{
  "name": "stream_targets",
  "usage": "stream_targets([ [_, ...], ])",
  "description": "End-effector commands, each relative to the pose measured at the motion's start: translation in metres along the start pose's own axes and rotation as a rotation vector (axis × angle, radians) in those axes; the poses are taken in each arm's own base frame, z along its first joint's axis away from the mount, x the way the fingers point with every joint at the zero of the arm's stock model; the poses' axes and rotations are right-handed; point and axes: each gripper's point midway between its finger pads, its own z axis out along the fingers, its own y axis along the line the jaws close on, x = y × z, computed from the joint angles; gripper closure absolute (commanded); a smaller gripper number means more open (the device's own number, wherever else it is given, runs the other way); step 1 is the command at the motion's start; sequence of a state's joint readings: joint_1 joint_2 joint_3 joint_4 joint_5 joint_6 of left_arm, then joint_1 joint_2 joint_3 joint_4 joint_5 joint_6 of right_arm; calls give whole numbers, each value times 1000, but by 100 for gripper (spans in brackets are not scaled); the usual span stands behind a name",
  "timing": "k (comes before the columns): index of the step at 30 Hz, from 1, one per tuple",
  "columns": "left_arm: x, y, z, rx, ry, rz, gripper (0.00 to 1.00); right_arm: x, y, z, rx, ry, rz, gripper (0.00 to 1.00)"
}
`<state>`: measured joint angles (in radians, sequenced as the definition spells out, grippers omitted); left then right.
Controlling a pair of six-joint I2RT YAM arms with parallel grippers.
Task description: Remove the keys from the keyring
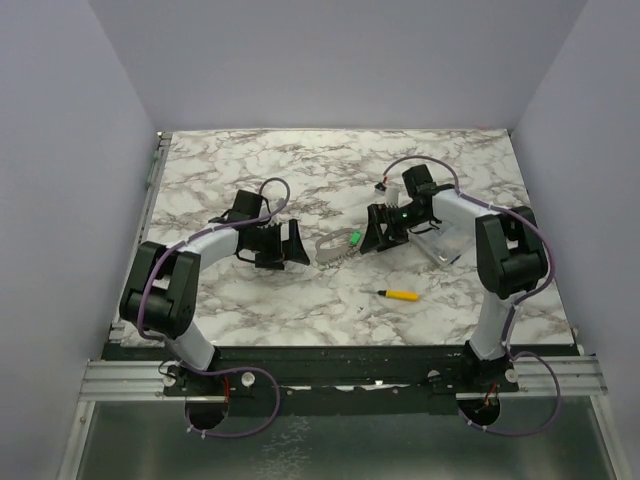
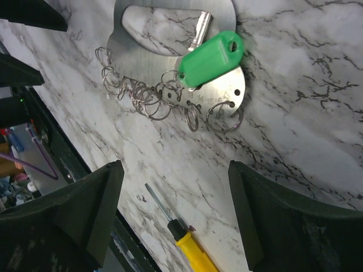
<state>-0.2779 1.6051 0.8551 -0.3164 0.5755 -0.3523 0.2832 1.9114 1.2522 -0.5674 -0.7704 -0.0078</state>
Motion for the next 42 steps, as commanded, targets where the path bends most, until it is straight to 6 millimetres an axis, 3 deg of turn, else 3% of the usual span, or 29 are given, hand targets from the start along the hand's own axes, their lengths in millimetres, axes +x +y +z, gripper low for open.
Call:
stream_targets([
  [1,-12,7,25,-10,15,13,1,-22,-8,11,38,-49,36,18],
  [6,-15,7,42,1,48,19,7,-27,-14,24,38,-45,68,26],
  [15,-4,10,75,29,102,7,24,-17,-16,45,-42,-14,139,29],
  [21,2,5,97,64,161,5,45,-15,14,44,-220,-10,161,38],
  [26,1,0,108,83,181,18,61,-20,39,33,-311,-33,154,56],
  [30,0,-1,108,88,181,22,69,-25,46,27,-310,-66,146,70],
  [35,-1,-7,101,106,171,44,70,-29,49,22,-287,-87,130,98],
  [39,-2,-14,88,120,152,80,69,-32,53,15,-274,-107,99,99],
  [42,-7,-19,74,132,122,109,63,-36,59,7,-265,-132,54,99],
])
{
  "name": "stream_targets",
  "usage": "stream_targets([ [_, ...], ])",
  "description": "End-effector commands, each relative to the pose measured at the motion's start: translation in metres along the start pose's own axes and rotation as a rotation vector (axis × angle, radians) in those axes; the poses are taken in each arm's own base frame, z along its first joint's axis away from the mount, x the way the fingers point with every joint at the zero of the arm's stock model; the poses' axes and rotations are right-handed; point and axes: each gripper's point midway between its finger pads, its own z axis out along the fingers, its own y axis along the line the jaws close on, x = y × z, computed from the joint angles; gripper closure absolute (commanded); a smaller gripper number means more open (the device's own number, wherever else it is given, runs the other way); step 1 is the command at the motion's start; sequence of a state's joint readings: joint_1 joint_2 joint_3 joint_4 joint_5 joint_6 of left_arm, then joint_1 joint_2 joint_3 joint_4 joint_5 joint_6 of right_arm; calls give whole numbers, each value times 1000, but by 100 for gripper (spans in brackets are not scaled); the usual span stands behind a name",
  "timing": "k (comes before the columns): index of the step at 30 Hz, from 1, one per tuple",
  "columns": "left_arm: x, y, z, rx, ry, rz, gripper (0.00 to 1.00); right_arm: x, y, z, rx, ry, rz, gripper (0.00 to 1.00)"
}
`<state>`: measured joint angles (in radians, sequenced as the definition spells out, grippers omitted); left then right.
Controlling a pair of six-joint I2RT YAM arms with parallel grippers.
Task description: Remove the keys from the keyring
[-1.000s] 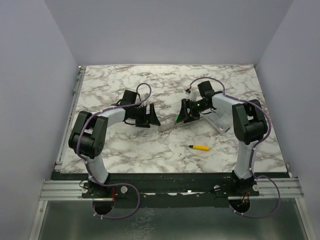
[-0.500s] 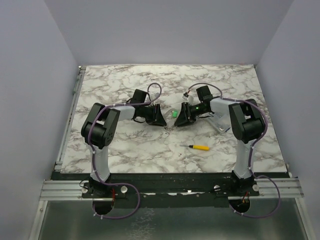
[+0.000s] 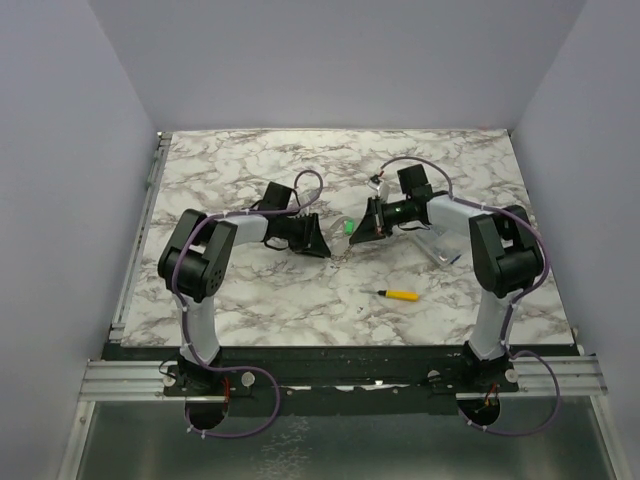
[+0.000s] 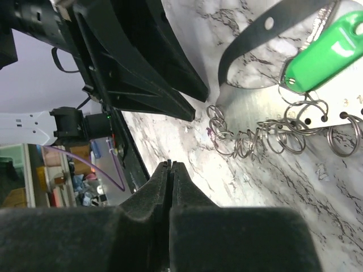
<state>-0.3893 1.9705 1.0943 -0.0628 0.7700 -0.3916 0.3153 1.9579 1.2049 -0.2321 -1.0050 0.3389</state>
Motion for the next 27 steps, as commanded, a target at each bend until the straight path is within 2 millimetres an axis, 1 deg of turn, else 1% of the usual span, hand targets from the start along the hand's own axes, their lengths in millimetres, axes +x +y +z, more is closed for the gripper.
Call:
stream_targets([
  [1,33,23,-15,-114,64,-9,62,-7,19,-10,8,-39,-107,99],
  [2,32,23,-19,-117,58,-2,61,-8,17,-12,34,-42,-111,99],
  [3,32,23,-22,-126,56,2,61,-9,10,-13,85,-49,-104,98],
  [5,34,25,-25,-141,56,1,60,-13,-8,-17,202,-65,-83,69],
  [7,34,26,-25,-157,52,-5,55,-17,-24,-22,306,-81,-83,55],
  [9,33,28,-26,-168,48,-5,51,-23,-34,-27,381,-102,-115,45],
  [11,31,28,-27,-174,40,8,47,-28,-38,-27,426,-110,-170,41],
  [15,30,26,-30,-171,35,22,42,-33,-44,-20,472,-89,-274,41],
  [17,28,25,-31,-173,31,30,40,-35,-48,-15,497,-72,-323,40],
  [20,23,25,-35,-187,14,38,38,-37,-54,-9,530,-45,-423,35],
  [22,18,26,-40,-191,-2,43,37,-39,-56,-6,542,-35,-491,35],
  [24,13,26,-44,-193,-18,47,37,-37,-59,-1,544,-11,-538,35],
  [27,7,27,-51,-196,-38,46,37,-26,-63,6,537,51,-578,37],
])
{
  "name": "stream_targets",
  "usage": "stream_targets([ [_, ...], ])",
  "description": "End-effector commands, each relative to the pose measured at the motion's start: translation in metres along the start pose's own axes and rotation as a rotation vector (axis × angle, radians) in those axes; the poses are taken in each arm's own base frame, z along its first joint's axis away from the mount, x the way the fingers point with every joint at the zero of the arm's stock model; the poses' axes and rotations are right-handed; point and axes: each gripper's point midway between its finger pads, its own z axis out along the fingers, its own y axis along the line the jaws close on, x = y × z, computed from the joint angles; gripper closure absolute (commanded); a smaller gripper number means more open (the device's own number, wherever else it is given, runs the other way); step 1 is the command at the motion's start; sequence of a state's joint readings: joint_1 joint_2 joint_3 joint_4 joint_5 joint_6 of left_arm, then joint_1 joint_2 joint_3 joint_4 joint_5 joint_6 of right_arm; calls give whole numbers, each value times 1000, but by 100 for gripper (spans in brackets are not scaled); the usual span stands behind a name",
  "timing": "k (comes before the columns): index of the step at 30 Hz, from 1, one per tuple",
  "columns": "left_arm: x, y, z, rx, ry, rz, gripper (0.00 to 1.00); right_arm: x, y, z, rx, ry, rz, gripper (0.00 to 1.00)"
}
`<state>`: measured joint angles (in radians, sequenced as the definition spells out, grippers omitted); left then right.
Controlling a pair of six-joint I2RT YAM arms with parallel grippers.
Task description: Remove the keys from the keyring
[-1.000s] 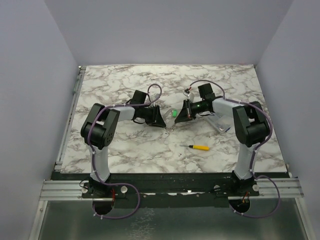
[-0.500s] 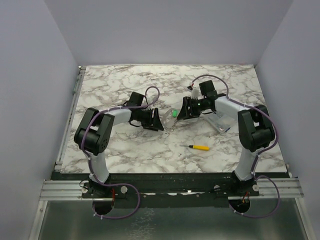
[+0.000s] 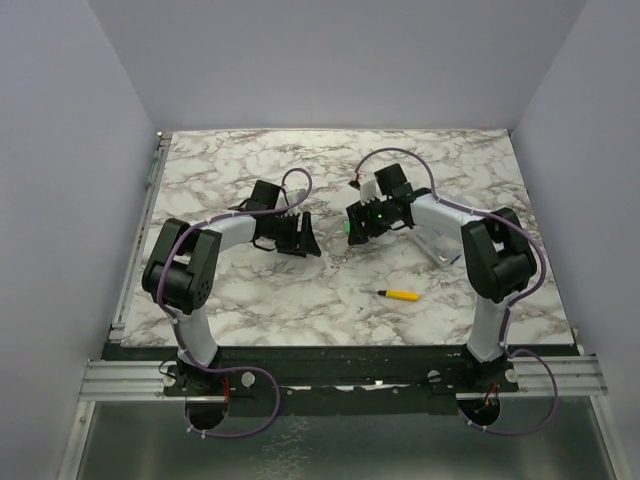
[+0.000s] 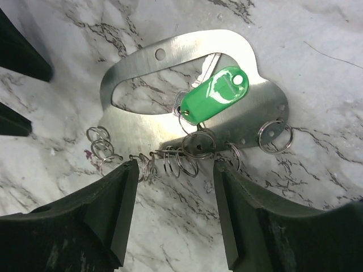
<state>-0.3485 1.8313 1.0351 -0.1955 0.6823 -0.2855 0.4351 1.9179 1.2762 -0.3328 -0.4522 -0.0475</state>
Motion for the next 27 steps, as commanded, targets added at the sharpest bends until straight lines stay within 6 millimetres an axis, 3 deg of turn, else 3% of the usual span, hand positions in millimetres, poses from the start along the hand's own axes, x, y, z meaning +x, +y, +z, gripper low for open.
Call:
stream_targets([
  [1,-2,20,-14,-88,-21,-1,37,9,-7,13,32,53,-144,37],
  [6,-10,19,-21,-92,-48,12,37,20,-11,25,83,70,-219,45],
  [10,-14,22,-27,-106,-66,9,37,14,-14,27,110,51,-259,72],
  [14,-22,21,-34,-99,-88,16,35,-2,-6,15,92,-19,-325,99],
  [20,-49,2,-54,-68,-136,176,21,-40,21,-23,62,-215,-497,99],
  [24,-59,-17,-62,10,-119,261,5,-51,34,-41,46,-298,-639,99],
  [27,-64,-25,-63,46,-104,277,3,-60,46,-54,54,-373,-772,99],
])
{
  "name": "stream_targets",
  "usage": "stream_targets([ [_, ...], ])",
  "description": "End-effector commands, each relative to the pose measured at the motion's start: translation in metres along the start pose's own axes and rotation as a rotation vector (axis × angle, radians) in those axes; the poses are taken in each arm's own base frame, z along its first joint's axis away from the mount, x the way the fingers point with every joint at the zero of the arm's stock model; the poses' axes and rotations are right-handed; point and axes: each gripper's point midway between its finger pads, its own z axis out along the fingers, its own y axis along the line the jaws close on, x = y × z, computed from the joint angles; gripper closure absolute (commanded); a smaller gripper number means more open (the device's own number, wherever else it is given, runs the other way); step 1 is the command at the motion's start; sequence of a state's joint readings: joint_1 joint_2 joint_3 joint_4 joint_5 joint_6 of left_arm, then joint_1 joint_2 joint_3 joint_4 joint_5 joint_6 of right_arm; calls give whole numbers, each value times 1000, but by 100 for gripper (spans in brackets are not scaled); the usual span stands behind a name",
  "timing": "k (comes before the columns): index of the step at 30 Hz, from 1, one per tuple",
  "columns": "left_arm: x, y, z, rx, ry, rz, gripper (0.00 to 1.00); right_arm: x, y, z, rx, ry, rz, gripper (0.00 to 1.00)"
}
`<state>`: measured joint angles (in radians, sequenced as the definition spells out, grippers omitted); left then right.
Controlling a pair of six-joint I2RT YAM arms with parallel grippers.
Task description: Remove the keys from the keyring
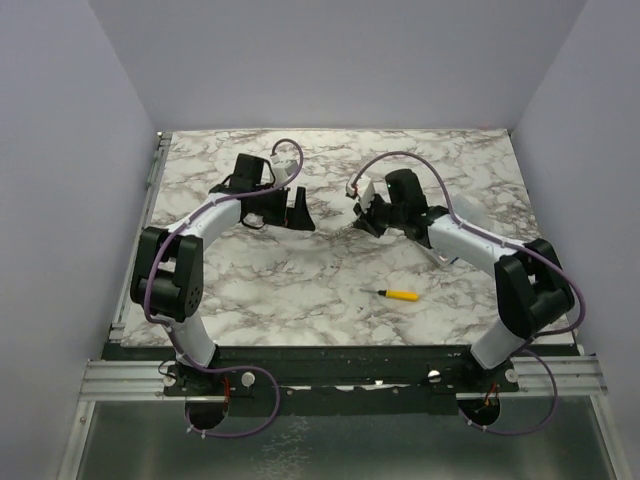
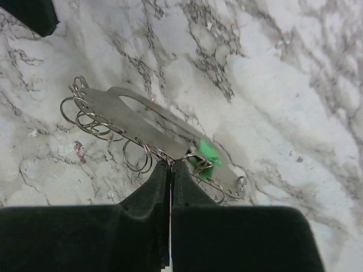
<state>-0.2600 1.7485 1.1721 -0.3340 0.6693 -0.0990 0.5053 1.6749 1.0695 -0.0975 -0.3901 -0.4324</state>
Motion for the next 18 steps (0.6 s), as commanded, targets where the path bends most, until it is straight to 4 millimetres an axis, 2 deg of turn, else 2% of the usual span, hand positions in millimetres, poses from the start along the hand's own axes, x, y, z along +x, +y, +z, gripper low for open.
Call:
stream_targets([
  [1,-16,-23,-12,105,4,91,3,-43,6,-16,8,-185,-269,99],
  [7,-21,-46,-16,222,12,48,4,-75,26,-45,40,-331,-513,99],
  [14,5,-64,-11,351,113,-202,4,-100,53,-74,76,-482,-715,99],
  [18,8,-80,-15,434,126,-271,5,-110,62,-83,101,-544,-766,99],
])
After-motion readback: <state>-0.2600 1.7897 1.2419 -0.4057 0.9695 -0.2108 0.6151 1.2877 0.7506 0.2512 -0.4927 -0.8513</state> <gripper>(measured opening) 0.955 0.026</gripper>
